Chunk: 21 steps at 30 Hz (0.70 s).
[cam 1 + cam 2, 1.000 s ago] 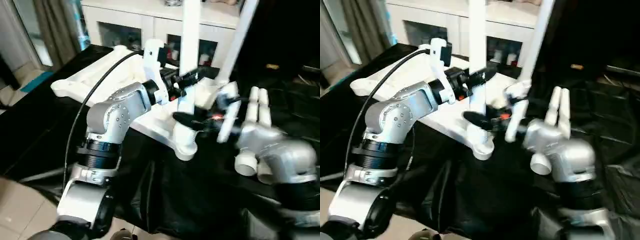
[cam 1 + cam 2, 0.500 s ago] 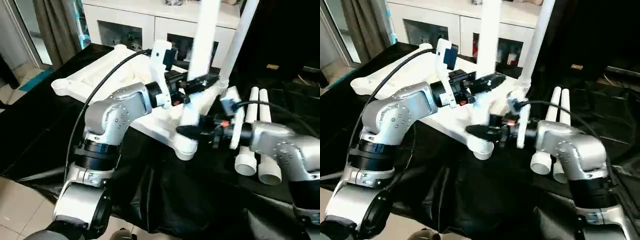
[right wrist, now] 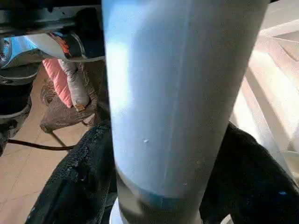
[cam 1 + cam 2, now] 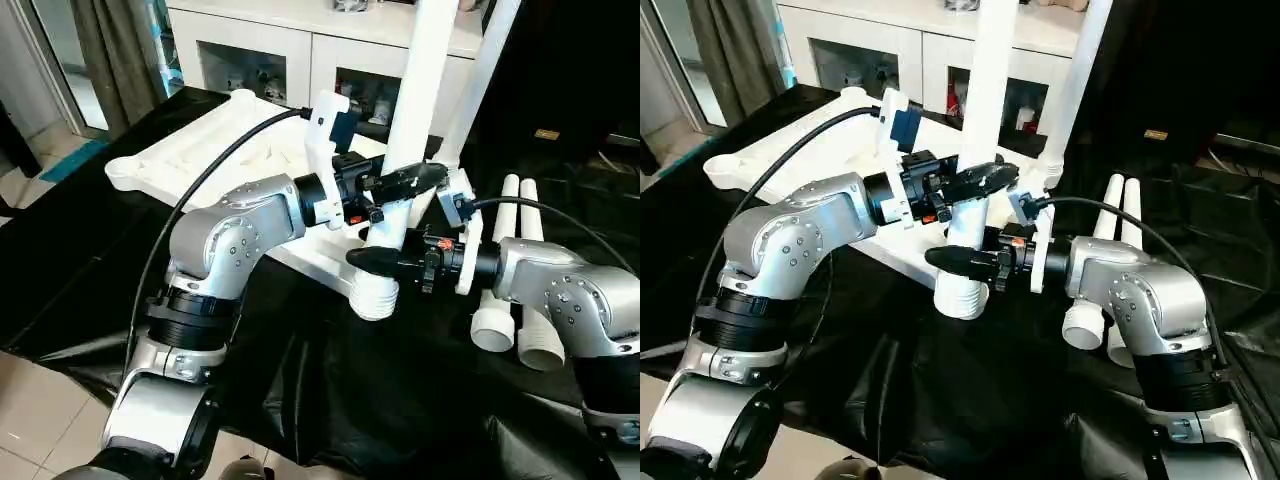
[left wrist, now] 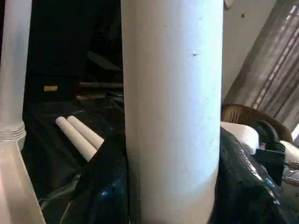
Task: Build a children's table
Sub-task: Pick table leg
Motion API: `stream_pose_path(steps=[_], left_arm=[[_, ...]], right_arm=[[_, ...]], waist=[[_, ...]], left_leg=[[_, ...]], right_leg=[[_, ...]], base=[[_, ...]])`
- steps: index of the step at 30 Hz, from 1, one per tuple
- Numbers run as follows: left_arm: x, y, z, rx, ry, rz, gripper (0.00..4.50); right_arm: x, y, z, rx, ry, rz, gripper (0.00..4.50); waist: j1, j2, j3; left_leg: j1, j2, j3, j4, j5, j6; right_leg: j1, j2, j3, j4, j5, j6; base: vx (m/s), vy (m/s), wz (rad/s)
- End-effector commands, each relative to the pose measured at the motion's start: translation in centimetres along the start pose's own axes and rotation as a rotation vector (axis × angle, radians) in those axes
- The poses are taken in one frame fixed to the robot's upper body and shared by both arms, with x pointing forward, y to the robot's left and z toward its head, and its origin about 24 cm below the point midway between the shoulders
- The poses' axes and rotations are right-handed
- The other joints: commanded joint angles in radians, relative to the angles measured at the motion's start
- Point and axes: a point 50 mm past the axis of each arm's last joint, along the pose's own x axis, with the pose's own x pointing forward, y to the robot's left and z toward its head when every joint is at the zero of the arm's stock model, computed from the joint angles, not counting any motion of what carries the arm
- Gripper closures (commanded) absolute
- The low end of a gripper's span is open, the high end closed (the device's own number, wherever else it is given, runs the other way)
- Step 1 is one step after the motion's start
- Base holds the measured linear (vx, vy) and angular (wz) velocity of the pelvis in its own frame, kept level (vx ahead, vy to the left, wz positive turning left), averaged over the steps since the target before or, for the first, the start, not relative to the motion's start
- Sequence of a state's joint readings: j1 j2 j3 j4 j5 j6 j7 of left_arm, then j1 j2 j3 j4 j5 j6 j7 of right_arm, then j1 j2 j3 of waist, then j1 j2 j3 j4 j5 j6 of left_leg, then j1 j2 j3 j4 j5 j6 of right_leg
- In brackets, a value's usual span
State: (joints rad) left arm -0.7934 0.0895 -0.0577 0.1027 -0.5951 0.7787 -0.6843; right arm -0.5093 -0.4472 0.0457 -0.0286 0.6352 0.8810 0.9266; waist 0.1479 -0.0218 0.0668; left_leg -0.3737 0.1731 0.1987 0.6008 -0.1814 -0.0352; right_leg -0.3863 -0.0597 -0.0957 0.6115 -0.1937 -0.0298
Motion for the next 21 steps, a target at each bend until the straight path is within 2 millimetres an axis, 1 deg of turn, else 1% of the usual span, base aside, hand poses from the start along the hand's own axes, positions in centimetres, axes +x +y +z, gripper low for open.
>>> stream_pose_path(steps=[1,2,5,6,7,8,10,11,15,17,19,20,21], left_arm=[[0.17,-0.61,0.31,0.016,-0.003,-0.030,2.62],[0.17,-0.62,0.31,0.016,-0.003,-0.031,2.62],[0.15,-0.67,0.35,0.016,-0.006,-0.036,2.62],[0.16,-0.67,0.37,0.014,-0.008,-0.036,2.62],[0.16,-0.68,0.38,0.013,-0.009,-0.036,2.62],[0.13,-0.66,0.41,0.013,-0.010,-0.035,2.62],[0.10,-0.64,0.44,0.015,-0.011,-0.035,2.62],[0.09,-0.64,0.46,0.015,-0.012,-0.034,2.62],[0.08,-0.56,0.49,0.015,-0.015,-0.026,2.62],[0.15,-0.29,0.69,0.086,-0.028,0.016,2.62],[0.21,-0.16,0.70,0.078,-0.039,0.020,2.62],[0.15,-0.24,0.67,0.062,-0.044,-0.001,2.06],[0.10,-0.21,0.81,0.044,-0.069,-0.002,2.06]], right_arm=[[-0.33,0.17,0.33,-0.006,-0.003,0.004,1.71],[-0.32,0.18,0.31,-0.004,-0.003,0.005,1.71],[-0.23,0.23,0.24,0.004,-0.004,0.007,2.09],[-0.23,0.24,0.23,0.005,-0.004,0.009,2.09],[-0.23,0.25,0.23,0.006,-0.003,0.010,2.26],[-0.20,0.25,0.20,0.008,-0.004,0.010,2.26],[-0.20,0.23,0.17,0.011,-0.003,0.007,2.49],[-0.22,0.23,0.15,0.013,-0.005,0.007,2.53],[-0.31,0.24,0.09,0.019,-0.008,0.009,2.60],[-0.31,0.23,0.07,0.020,-0.011,0.008,2.61],[-0.30,0.16,0.10,0.012,-0.018,0.003,2.61],[-0.27,0.11,0.14,0.003,-0.024,-0.001,2.61],[-0.28,0.08,0.26,-0.005,-0.041,-0.004,2.61]], waist=[[0.002,-0.012,-0.079],[0.002,-0.012,-0.080],[0.002,-0.011,-0.080],[0.002,-0.011,-0.080],[0.002,-0.011,-0.080],[0.003,-0.010,-0.080],[0.003,-0.011,-0.080],[0.003,-0.009,-0.080],[0.003,-0.009,-0.080],[0.004,-0.010,-0.081],[0.003,-0.011,-0.080],[0.003,-0.009,-0.081],[0.003,-0.009,-0.081]], left_leg=[[0.013,0.067,-0.036,-0.058,-0.066,0.032],[0.013,0.067,-0.036,-0.058,-0.065,0.032],[0.013,0.068,-0.036,-0.058,-0.064,0.032],[0.014,0.068,-0.036,-0.058,-0.064,0.032],[0.013,0.068,-0.036,-0.057,-0.065,0.033],[0.013,0.068,-0.036,-0.057,-0.067,0.032],[0.014,0.068,-0.036,-0.057,-0.066,0.031],[0.014,0.068,-0.036,-0.057,-0.066,0.031],[0.013,0.068,-0.036,-0.057,-0.067,0.030],[0.014,0.068,-0.036,-0.057,-0.067,0.031],[0.012,0.068,-0.036,-0.057,-0.068,0.031],[0.013,0.067,-0.036,-0.057,-0.069,0.029],[0.013,0.067,-0.036,-0.057,-0.068,0.028]], right_leg=[[0.054,-0.107,0.067,-0.070,-0.169,-0.148],[0.055,-0.108,0.067,-0.070,-0.168,-0.148],[0.054,-0.108,0.066,-0.068,-0.161,-0.151],[0.054,-0.108,0.066,-0.069,-0.159,-0.152],[0.055,-0.108,0.067,-0.068,-0.158,-0.152],[0.054,-0.108,0.067,-0.069,-0.161,-0.152],[0.054,-0.108,0.067,-0.068,-0.160,-0.153],[0.054,-0.108,0.066,-0.068,-0.159,-0.153],[0.055,-0.108,0.067,-0.068,-0.157,-0.154],[0.055,-0.108,0.067,-0.069,-0.154,-0.153],[0.055,-0.108,0.067,-0.069,-0.157,-0.149],[0.056,-0.110,0.067,-0.069,-0.163,-0.149],[0.055,-0.109,0.067,-0.069,-0.157,-0.151]], base=[[0.000,0.000,0.00],[0.000,0.000,0.00],[0.000,0.000,0.00],[0.000,0.000,0.00],[0.000,0.000,0.00],[0.000,0.000,0.00],[0.000,0.000,0.00],[0.000,0.000,0.00],[0.000,0.000,0.00],[0.000,0.000,0.00],[0.000,0.000,0.00],[0.000,0.000,0.00],[0.000,0.000,0.00]])
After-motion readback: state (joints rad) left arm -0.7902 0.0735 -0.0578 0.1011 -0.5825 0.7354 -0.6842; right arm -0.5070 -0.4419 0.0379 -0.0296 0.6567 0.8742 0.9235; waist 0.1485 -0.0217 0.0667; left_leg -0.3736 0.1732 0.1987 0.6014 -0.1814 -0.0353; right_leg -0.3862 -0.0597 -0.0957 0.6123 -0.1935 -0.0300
